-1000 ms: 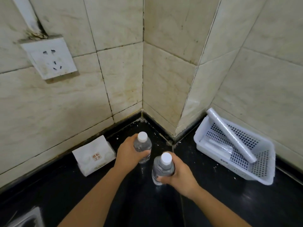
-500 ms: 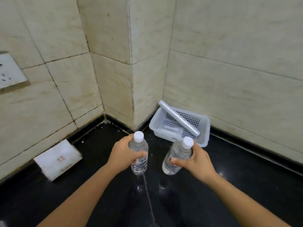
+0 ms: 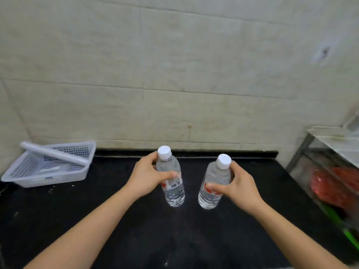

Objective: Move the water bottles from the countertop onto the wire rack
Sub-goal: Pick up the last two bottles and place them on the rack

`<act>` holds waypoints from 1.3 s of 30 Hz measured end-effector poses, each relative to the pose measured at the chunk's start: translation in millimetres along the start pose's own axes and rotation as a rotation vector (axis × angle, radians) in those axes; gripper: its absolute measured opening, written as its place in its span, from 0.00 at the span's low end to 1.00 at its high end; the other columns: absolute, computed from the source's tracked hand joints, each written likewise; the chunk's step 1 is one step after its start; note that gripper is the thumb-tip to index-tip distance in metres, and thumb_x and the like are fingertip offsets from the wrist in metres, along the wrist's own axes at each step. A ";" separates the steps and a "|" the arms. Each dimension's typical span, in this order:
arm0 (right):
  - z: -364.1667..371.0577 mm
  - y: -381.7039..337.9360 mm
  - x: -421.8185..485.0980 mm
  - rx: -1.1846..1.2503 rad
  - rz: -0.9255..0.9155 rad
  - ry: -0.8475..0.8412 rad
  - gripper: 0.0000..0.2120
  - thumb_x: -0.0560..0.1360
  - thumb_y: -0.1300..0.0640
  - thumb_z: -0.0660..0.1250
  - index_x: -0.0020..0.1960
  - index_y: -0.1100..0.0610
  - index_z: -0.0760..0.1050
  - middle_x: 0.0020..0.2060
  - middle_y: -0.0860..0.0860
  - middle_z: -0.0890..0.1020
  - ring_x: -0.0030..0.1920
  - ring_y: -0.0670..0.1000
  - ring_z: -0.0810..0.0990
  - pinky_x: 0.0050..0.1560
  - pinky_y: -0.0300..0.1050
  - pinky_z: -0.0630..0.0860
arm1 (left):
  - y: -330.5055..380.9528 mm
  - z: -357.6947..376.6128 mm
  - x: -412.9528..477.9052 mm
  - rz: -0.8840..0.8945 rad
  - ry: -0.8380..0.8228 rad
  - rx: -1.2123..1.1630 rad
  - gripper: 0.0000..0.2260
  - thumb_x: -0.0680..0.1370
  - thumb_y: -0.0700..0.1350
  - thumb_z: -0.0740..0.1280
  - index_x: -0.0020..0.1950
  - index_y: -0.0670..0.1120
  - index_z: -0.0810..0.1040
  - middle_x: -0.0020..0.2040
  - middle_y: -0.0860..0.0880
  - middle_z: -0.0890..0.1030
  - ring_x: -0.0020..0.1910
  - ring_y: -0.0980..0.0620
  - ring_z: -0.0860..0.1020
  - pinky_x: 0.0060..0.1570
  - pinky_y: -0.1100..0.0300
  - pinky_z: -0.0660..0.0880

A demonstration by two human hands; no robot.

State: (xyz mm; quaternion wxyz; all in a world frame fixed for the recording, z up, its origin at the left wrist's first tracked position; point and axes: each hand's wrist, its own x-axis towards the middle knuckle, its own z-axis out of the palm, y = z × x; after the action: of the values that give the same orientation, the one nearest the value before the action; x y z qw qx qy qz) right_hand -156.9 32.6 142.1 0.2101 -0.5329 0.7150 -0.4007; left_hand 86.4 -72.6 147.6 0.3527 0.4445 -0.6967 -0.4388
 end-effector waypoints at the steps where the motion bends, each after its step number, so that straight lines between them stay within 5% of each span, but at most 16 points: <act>1: -29.8 17.6 -10.3 -0.008 0.026 0.038 0.28 0.56 0.45 0.80 0.54 0.42 0.74 0.48 0.45 0.82 0.49 0.45 0.81 0.51 0.49 0.80 | 13.5 33.0 2.9 0.015 -0.047 -0.022 0.21 0.62 0.44 0.81 0.51 0.55 0.80 0.46 0.53 0.85 0.42 0.55 0.84 0.47 0.53 0.82; 7: -184.6 94.9 -58.3 -0.076 0.145 0.321 0.30 0.55 0.42 0.80 0.54 0.42 0.74 0.48 0.42 0.82 0.51 0.44 0.80 0.52 0.46 0.77 | 100.6 200.5 28.4 0.116 -0.318 -0.120 0.19 0.63 0.43 0.80 0.51 0.51 0.81 0.47 0.51 0.86 0.42 0.52 0.85 0.47 0.51 0.82; 17: -397.7 175.6 -59.6 -0.051 0.170 0.739 0.31 0.55 0.36 0.78 0.54 0.44 0.78 0.48 0.41 0.84 0.49 0.41 0.83 0.55 0.52 0.80 | 252.4 414.3 85.9 0.388 -0.544 -0.305 0.24 0.65 0.38 0.78 0.59 0.49 0.77 0.47 0.52 0.84 0.42 0.59 0.83 0.38 0.69 0.77; 21: -460.4 208.0 -35.7 -0.067 0.140 0.825 0.37 0.55 0.32 0.77 0.61 0.43 0.75 0.54 0.42 0.83 0.54 0.45 0.82 0.57 0.56 0.78 | 296.7 485.4 115.5 0.484 -0.551 -0.309 0.28 0.63 0.42 0.80 0.57 0.59 0.74 0.49 0.54 0.82 0.41 0.62 0.81 0.37 0.70 0.76; 26: -535.9 252.6 -7.3 -0.100 0.180 0.907 0.36 0.58 0.43 0.80 0.63 0.42 0.70 0.54 0.46 0.79 0.54 0.47 0.79 0.54 0.49 0.77 | 341.6 585.8 149.0 0.532 -0.539 -0.286 0.27 0.60 0.51 0.81 0.49 0.69 0.70 0.49 0.55 0.83 0.45 0.55 0.82 0.47 0.53 0.80; 31: -601.1 296.3 18.8 -0.099 0.215 0.907 0.34 0.61 0.53 0.81 0.64 0.47 0.71 0.49 0.39 0.78 0.48 0.37 0.76 0.42 0.28 0.71 | 371.0 668.2 161.1 0.583 -0.526 -0.191 0.26 0.63 0.53 0.79 0.52 0.65 0.68 0.46 0.60 0.80 0.36 0.64 0.80 0.32 0.67 0.77; 33: -628.5 318.0 29.9 -0.097 0.222 0.881 0.36 0.61 0.52 0.81 0.66 0.48 0.71 0.52 0.42 0.78 0.50 0.40 0.76 0.44 0.28 0.70 | 379.0 699.1 165.9 0.589 -0.521 -0.148 0.26 0.64 0.53 0.79 0.55 0.62 0.69 0.47 0.60 0.79 0.36 0.68 0.79 0.28 0.71 0.75; 35: -654.9 339.7 42.3 -0.089 0.223 0.851 0.37 0.60 0.51 0.82 0.66 0.48 0.71 0.53 0.44 0.79 0.53 0.43 0.77 0.46 0.33 0.72 | 385.5 730.2 173.8 0.591 -0.501 -0.109 0.26 0.64 0.53 0.79 0.55 0.62 0.69 0.47 0.59 0.80 0.35 0.65 0.80 0.31 0.69 0.75; 39: -702.2 391.4 71.9 -0.025 0.192 0.737 0.35 0.61 0.56 0.82 0.64 0.49 0.71 0.48 0.40 0.79 0.44 0.35 0.78 0.37 0.24 0.72 | 399.5 790.0 190.6 0.569 -0.432 -0.046 0.25 0.65 0.54 0.78 0.55 0.64 0.68 0.49 0.59 0.79 0.32 0.59 0.82 0.36 0.62 0.80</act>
State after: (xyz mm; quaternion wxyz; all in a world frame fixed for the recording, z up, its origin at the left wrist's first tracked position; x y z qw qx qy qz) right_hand -924.8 254.1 254.0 -0.0311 -0.2862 0.7941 -0.5354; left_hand -801.7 73.5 247.3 0.3154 0.1214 -0.8411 -0.4224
